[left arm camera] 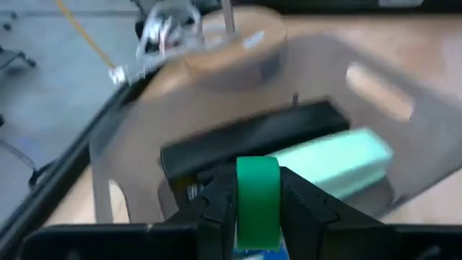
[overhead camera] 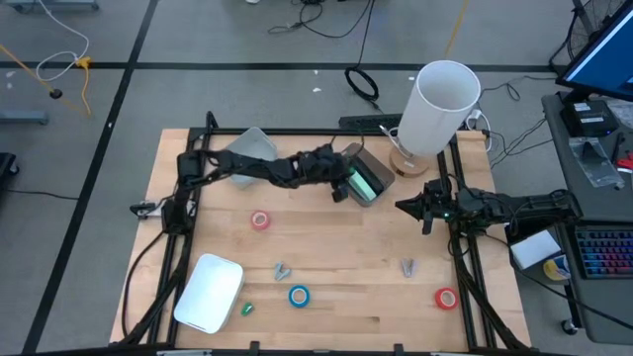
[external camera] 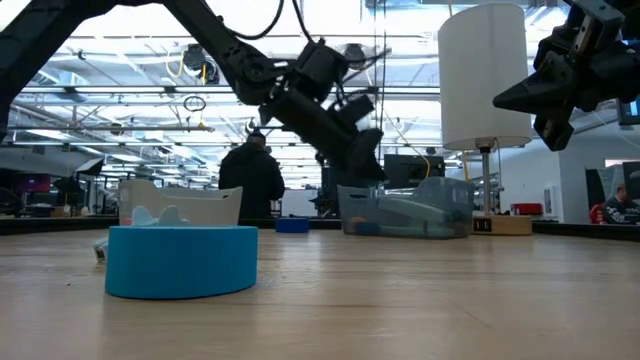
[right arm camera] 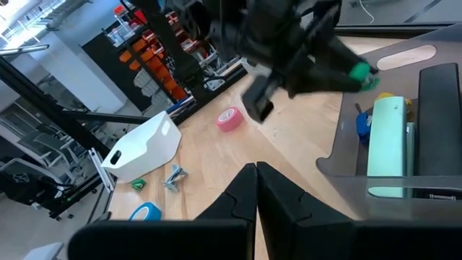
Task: Pick and place Stapler, Stapler remover, tape
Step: Put the right green stapler into the black bin, then put the green stapler into the black bin
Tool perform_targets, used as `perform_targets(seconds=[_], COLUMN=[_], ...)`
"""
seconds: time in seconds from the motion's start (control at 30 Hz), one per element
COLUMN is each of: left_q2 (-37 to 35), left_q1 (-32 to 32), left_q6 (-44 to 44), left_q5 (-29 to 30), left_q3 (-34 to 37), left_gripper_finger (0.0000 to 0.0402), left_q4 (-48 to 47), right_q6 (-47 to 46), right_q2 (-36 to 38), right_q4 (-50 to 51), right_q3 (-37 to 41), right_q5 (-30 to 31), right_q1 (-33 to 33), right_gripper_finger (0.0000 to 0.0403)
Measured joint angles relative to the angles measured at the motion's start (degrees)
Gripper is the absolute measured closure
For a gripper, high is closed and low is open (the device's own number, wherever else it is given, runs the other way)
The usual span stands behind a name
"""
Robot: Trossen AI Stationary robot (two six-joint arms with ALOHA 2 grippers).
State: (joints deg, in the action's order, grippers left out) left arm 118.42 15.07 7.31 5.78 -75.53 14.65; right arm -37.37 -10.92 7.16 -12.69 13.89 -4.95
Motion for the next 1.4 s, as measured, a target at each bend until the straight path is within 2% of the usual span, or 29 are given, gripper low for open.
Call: perform_targets(seconds=[0.5, 0.83, 1.03, 1.17, 1.27, 1.4], left_q2=[0.5, 0.3, -5.3, -11.9, -17.2, -22.7], left_q1=[-0.1, -0.2, -0.4, -2.2, -4.9, -9.3], left_q6=[0.0, 0.2, 1.1, -1.2, -4.3, -11.2], left_q5=[3.3, 3.2, 3.2, 0.8, -3.5, -8.0], left_q3=[0.0, 0.0, -2.9, -4.5, -4.5, -4.5], left_gripper_finger=[0.0309, 0.0241, 0.0223, 0.0231, 0.0241, 0.0253], left_q4=[-6.8, -4.9, -3.0, -11.5, -24.5, -46.6], right_q6=[-1.0, -1.0, -1.0, -1.0, -0.9, -0.6], right_q2=[0.0, 0.0, 0.0, 0.0, 0.0, 0.0], right_q4=[0.0, 0.0, 0.0, 0.0, 0.0, 0.0], right_q3=[0.0, 0.0, 0.0, 0.0, 0.0, 0.0], right_q5=[0.0, -0.2, -0.3, -0.5, -0.6, -0.5], right_q1=[0.0, 0.0, 0.0, 0.0, 0.0, 0.0], right_gripper_finger=[0.0399, 0.0399, 0.0399, 0.0399, 0.0399, 0.0399])
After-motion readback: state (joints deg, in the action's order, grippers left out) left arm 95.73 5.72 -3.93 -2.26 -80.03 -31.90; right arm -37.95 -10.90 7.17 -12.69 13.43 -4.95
